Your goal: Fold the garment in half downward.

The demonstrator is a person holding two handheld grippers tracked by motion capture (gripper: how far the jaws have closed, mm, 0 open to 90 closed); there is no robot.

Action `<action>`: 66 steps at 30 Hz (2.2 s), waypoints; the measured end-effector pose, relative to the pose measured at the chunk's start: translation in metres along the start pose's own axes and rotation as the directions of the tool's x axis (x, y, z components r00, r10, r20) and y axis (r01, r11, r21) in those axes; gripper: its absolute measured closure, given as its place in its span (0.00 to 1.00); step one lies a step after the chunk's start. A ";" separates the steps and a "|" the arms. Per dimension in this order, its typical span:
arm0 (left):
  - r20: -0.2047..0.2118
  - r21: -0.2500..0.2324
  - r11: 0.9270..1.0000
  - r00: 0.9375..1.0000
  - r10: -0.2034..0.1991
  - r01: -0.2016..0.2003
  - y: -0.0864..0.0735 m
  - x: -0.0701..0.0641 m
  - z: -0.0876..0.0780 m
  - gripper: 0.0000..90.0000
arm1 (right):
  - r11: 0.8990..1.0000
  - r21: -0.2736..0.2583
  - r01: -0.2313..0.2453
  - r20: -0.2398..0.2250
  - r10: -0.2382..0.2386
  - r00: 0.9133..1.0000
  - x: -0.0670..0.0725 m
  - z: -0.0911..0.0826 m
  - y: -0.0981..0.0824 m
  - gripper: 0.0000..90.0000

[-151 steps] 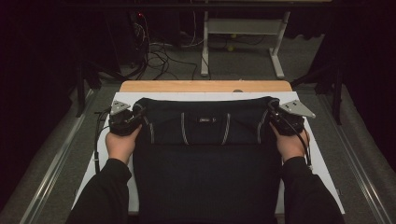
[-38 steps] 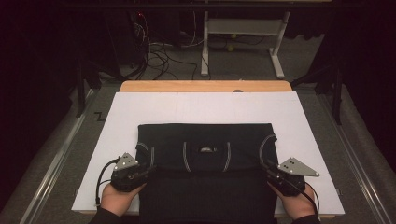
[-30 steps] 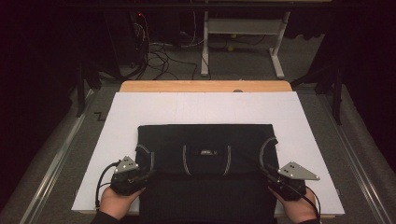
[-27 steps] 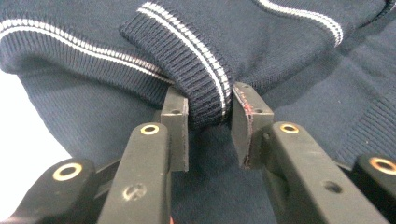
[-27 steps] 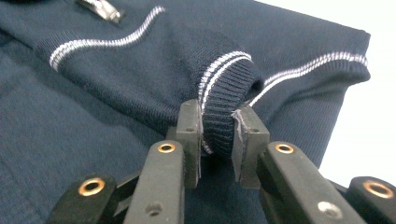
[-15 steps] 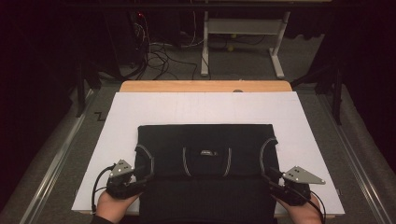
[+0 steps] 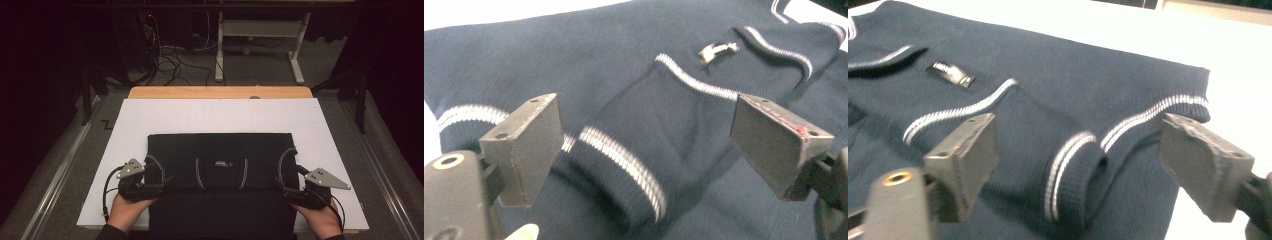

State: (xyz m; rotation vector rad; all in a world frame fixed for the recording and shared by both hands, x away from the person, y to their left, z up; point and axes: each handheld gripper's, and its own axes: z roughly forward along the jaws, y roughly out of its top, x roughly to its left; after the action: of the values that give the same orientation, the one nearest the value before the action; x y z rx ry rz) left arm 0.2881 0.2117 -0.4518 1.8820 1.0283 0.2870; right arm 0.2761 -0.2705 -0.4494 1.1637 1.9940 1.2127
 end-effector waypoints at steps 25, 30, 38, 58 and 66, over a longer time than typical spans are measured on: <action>0.003 0.185 0.981 0.999 -0.052 0.050 0.059 -0.012 0.078 0.29 | 0.987 0.156 0.047 -0.124 -0.027 0.992 0.029 0.081 0.050 0.35; 0.000 0.265 0.962 0.998 -0.066 0.064 0.057 -0.013 0.098 0.38 | 0.974 0.222 0.049 -0.125 -0.022 0.992 0.038 0.094 0.050 0.51; -0.038 0.321 0.946 0.999 -0.039 0.049 0.053 -0.017 0.112 0.50 | 0.947 0.313 0.070 -0.096 -0.042 0.995 0.047 0.113 0.044 0.63; 0.006 0.132 0.991 1.000 0.003 -0.003 0.040 -0.029 0.079 0.82 | 0.985 0.118 0.123 -0.112 -0.110 0.988 0.051 0.081 0.034 0.90; 0.029 0.091 0.996 0.999 0.013 -0.015 0.032 -0.036 0.066 0.82 | 0.991 0.056 0.124 -0.132 -0.115 0.984 0.052 0.065 0.029 0.90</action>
State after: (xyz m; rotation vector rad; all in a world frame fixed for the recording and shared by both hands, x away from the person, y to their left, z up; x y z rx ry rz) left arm 0.3205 0.1367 -0.4527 1.9704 1.0243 0.2239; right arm 0.3124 -0.1903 -0.4530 1.0018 2.1798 1.1980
